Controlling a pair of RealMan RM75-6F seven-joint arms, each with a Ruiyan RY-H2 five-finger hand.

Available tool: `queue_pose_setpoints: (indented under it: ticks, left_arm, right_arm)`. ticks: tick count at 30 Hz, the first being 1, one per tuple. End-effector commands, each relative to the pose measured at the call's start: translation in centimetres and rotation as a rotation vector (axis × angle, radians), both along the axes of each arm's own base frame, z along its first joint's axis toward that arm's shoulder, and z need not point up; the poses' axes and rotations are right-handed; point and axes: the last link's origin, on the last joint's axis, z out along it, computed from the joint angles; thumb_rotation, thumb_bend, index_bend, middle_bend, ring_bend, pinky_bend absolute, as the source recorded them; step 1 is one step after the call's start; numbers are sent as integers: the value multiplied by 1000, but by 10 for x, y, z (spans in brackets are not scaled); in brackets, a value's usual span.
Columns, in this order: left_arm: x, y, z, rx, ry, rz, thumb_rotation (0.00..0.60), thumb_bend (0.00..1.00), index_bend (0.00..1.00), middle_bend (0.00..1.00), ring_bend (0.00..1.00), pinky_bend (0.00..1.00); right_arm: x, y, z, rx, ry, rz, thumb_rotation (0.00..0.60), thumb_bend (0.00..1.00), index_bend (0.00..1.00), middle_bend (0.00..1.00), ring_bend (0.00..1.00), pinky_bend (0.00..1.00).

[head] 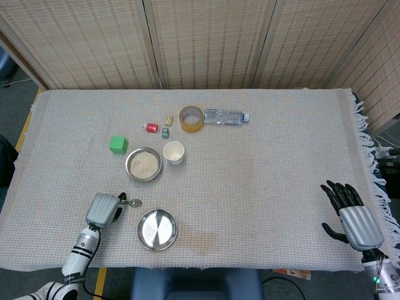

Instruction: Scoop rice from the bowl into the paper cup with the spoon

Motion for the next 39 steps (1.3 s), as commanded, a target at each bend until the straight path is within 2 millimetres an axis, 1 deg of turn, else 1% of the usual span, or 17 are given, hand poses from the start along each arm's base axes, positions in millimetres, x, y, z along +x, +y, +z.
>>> queue_pose_setpoints:
  ticks: [1, 12, 21, 30, 39]
  left_arm:
    - [0, 2, -1, 4, 2, 5, 600, 409, 402, 1000, 1000, 1000]
    - [-5, 5, -1, 43, 44, 11, 600, 409, 446, 1000, 1000, 1000]
    - [-8, 6, -4, 36, 59, 28, 600, 409, 451, 1000, 1000, 1000]
    - [-11, 8, -5, 48, 69, 36, 600, 409, 500, 1000, 1000, 1000]
    - [-12, 10, -4, 56, 77, 43, 600, 408, 524, 1000, 1000, 1000]
  right_arm:
    - [0, 0, 0, 0, 0, -1, 600, 170, 0, 0, 0, 0]
    - [0, 1, 1, 0, 1, 0, 600, 170, 0, 0, 0, 0]
    - [1, 2, 1, 0, 3, -2, 600, 170, 0, 0, 0, 0]
    - [1, 2, 0, 6, 6, -4, 600, 170, 0, 0, 0, 0]
    - [1, 3, 0, 5, 7, -5, 600, 170, 0, 0, 0, 0]
